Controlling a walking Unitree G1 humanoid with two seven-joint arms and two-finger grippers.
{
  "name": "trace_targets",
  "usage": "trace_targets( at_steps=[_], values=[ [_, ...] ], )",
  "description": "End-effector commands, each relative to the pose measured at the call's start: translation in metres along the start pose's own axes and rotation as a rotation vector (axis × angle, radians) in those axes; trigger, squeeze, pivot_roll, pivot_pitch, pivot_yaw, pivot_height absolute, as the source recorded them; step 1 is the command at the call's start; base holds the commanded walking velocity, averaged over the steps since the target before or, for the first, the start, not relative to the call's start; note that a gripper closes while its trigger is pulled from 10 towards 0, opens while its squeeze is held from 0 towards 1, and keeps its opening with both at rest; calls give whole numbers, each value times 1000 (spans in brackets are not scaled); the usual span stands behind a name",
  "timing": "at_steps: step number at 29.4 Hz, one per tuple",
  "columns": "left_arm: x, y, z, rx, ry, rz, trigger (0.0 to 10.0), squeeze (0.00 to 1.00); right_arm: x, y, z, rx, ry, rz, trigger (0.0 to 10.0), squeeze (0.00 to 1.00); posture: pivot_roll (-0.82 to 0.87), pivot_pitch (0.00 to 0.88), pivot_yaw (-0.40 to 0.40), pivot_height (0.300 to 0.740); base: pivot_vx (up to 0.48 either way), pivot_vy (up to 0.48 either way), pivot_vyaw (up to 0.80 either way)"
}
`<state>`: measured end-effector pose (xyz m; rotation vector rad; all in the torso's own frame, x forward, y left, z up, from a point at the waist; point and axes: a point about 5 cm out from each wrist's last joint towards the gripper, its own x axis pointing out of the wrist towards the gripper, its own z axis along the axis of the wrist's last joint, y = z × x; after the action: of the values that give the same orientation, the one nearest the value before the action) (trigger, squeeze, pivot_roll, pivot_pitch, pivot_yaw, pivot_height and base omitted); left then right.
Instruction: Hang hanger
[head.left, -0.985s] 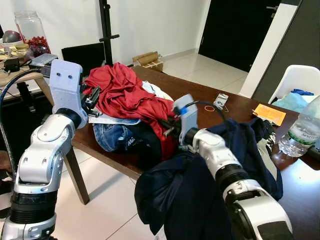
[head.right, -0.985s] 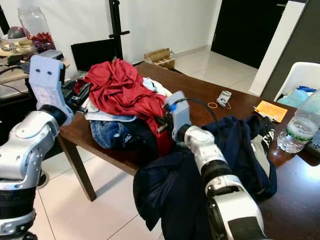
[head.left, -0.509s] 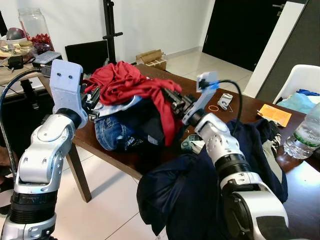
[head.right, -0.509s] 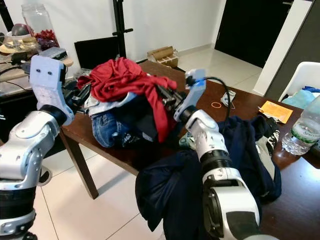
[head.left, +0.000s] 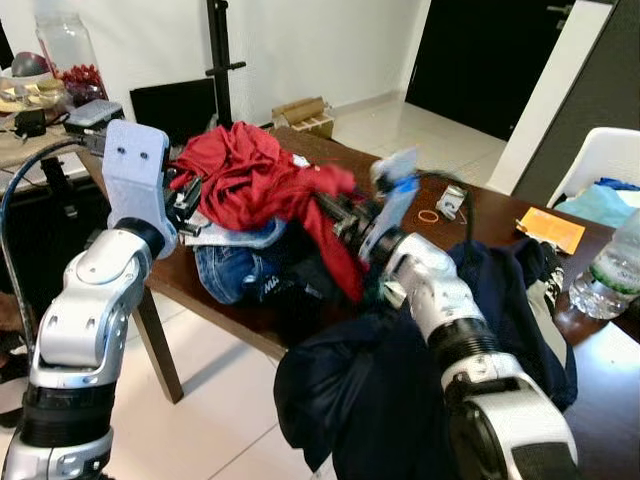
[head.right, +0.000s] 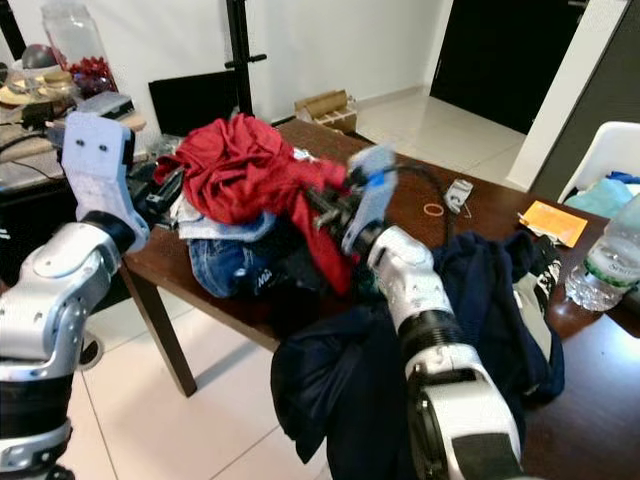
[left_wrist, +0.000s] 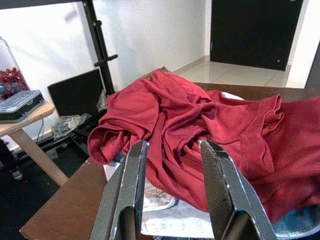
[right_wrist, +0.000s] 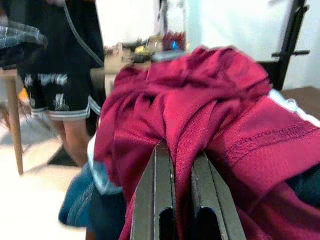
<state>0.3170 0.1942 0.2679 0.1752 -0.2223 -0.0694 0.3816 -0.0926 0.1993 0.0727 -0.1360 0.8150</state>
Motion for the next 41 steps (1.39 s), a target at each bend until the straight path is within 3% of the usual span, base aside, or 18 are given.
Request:
trace_targets(
  at_steps=[1,2,3,12,15,16,17,28,29,32,36,37,38,39,40,41],
  values=[
    [-1,-2,-5,17,21,-10,10000,0,1,4,1,-58,11,31,0,0,198,1,-59,740,0,0,0],
    [-1,-2,-5,17,21,-10,10000,0,1,4,1,-58,11,31,0,0,198,1,-59,740,0,0,0],
    [-1,-2,-5,17,23,-10,10000,0,1,6,-3,-77,27,43,10000,0,198,7,-60,740,0,0,0],
    [-2,-2,-6,17,27,-10,10000,0,1,10,-4,-106,28,73,10000,0,198,9,-60,740,0,0,0],
    [-3,-3,-6,17,26,-9,10000,0,2,10,6,-91,-43,69,10000,0,196,14,-62,740,0,0,0],
    [-3,-3,-6,16,26,-8,10000,0,2,9,10,-65,-77,54,10000,180,197,14,-62,740,0,0,0],
    [-3,-3,-6,16,27,-8,10000,0,3,8,13,-49,-96,39,10000,1000,197,14,-62,740,0,0,0],
    [-3,-3,-6,15,28,-6,10000,0,3,9,11,-78,-84,34,10000,1000,198,15,-65,740,0,0,0],
    [-3,-2,-6,15,29,-6,10000,0,3,10,10,-102,-76,43,10000,0,198,16,-64,740,0,0,0],
    [-3,-2,-7,16,30,-6,10000,0,5,20,5,-168,-44,110,10000,0,197,15,-65,740,0,0,0],
    [-3,-2,-7,17,30,-6,10000,0,5,22,4,-177,-38,122,10000,0,197,15,-65,740,0,0,0],
    [-3,-2,-7,17,30,-6,10000,0,5,23,3,-171,-36,130,8431,0,199,15,-64,740,0,0,0],
    [-3,-2,-7,18,29,-6,10000,0,5,25,2,-165,-35,135,8431,0,199,15,-64,740,0,0,0],
    [-3,-2,-6,19,29,-7,10000,0,5,26,1,-161,-36,139,4863,0,199,14,-64,740,0,0,0],
    [-3,-2,-6,19,29,-7,10000,0,6,27,1,-156,-37,146,2471,0,199,14,-63,740,0,0,0],
    [-3,-2,-6,19,29,-7,10000,0,6,27,1,-156,-37,146,2471,0,199,14,-63,740,0,0,0]
  ],
)
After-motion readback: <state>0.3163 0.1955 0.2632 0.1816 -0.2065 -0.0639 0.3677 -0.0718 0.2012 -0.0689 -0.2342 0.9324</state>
